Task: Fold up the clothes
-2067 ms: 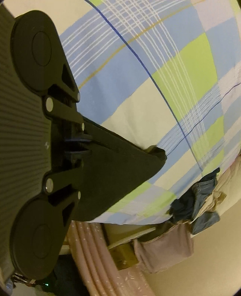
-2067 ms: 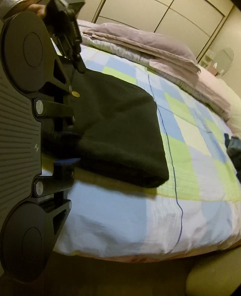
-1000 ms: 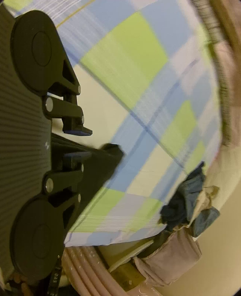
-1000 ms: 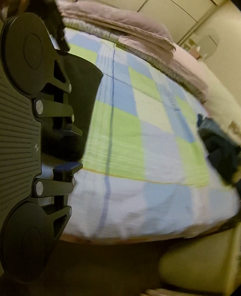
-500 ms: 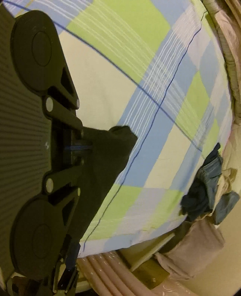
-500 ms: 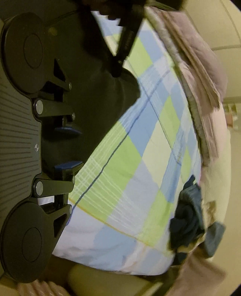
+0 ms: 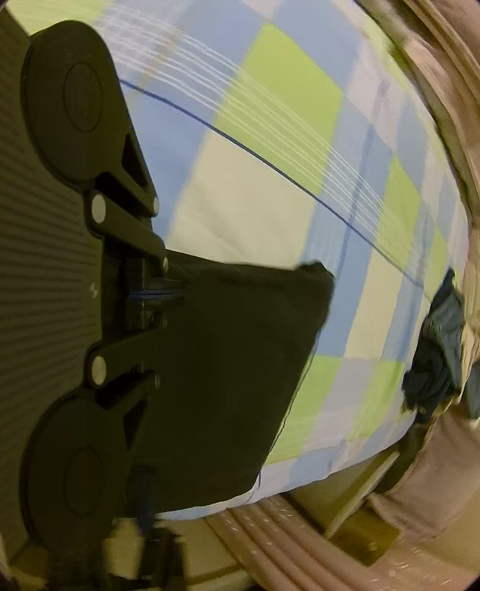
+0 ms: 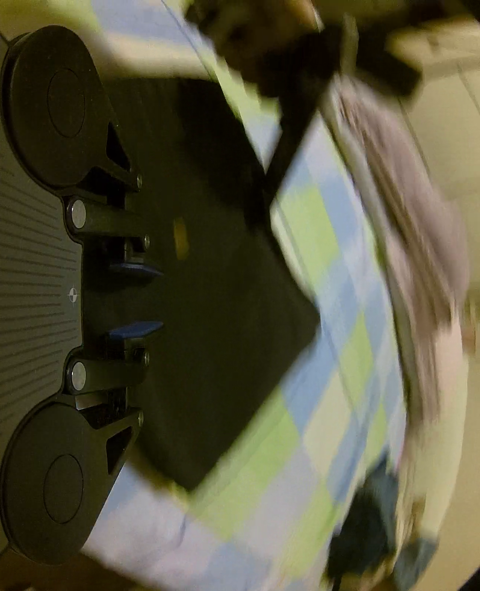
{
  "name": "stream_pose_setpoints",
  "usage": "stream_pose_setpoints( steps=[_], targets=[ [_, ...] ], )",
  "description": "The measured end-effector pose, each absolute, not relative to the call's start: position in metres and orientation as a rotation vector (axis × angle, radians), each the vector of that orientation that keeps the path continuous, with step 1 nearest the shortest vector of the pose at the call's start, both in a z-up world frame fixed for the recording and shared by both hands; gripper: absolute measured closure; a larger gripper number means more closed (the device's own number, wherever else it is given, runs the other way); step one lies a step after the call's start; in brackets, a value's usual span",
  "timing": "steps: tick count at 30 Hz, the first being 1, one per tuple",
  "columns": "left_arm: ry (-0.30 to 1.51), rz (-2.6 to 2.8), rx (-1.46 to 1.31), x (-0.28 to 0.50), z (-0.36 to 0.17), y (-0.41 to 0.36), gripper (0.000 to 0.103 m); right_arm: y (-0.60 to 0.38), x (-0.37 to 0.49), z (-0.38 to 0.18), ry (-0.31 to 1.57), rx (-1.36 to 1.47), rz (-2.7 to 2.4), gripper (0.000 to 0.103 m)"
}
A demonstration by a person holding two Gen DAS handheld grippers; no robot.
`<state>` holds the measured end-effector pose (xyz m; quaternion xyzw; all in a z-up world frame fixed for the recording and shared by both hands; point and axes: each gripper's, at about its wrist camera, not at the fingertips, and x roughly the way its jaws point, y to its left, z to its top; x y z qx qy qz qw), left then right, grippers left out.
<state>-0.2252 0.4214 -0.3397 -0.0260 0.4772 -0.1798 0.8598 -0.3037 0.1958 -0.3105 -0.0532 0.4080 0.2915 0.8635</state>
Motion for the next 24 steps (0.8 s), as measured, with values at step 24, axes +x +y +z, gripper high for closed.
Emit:
stream_pose_setpoints(
  steps=[24],
  targets=[
    [0.918, -0.323, 0.091, -0.243, -0.303, 0.416, 0.101, 0.146, -0.294, -0.289, 0.854, 0.094, 0.327, 0.071]
  ],
)
